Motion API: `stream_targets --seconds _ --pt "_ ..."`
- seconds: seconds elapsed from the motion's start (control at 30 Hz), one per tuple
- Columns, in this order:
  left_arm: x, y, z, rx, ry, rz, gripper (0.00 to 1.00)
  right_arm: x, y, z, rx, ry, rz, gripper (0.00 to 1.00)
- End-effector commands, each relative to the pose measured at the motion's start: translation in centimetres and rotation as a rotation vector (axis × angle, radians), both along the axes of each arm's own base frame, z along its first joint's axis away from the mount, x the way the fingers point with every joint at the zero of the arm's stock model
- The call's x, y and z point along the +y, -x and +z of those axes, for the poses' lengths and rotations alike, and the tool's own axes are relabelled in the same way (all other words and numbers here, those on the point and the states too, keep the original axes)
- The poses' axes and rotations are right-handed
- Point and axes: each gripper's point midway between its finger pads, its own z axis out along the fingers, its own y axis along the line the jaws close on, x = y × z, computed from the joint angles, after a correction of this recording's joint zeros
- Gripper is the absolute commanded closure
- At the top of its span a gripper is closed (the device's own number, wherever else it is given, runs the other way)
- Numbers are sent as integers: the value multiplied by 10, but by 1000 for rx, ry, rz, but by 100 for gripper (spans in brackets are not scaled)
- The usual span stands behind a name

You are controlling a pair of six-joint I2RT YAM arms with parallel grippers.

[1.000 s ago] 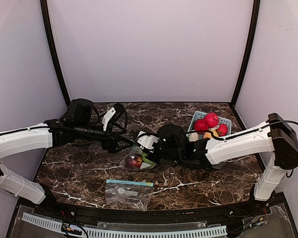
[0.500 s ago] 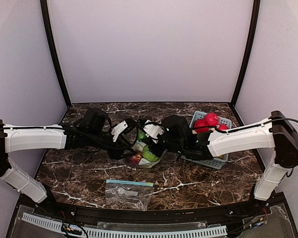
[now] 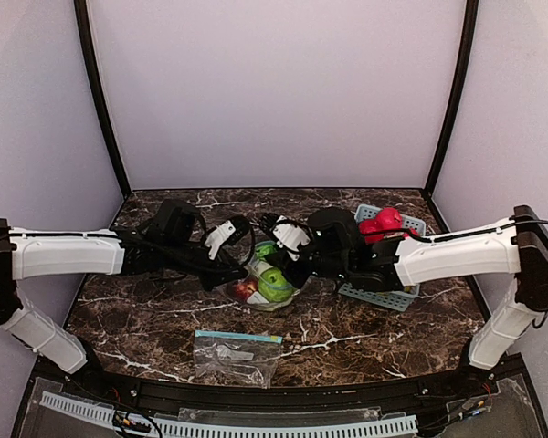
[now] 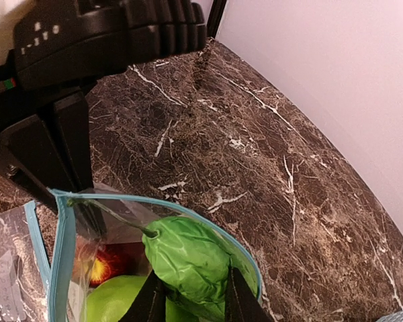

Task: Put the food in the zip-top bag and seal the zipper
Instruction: Pick up the fake vegetable from the zipper food storage bag.

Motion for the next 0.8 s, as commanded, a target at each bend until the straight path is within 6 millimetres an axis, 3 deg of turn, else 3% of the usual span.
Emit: stream_targets --seconds 0.0,0.23,0.43,0.57,0.67,0.77 --pt "7 -17 4 -10 1 76 99 -11 9 22 38 -78 11 81" --pt "7 -23 0 47 14 86 99 -21 25 42 92 -164 59 81" --pt "8 -27 -3 92 22 103 99 -27 47 98 125 -347 131 81" --pt "13 -34 -3 121 36 137 99 -43 58 136 112 -455 135 80" --pt "16 -38 -2 131 47 151 99 -71 35 143 58 -430 -56 79" --pt "16 -39 -2 141 54 155 99 -110 3 123 33 -308 -300 79"
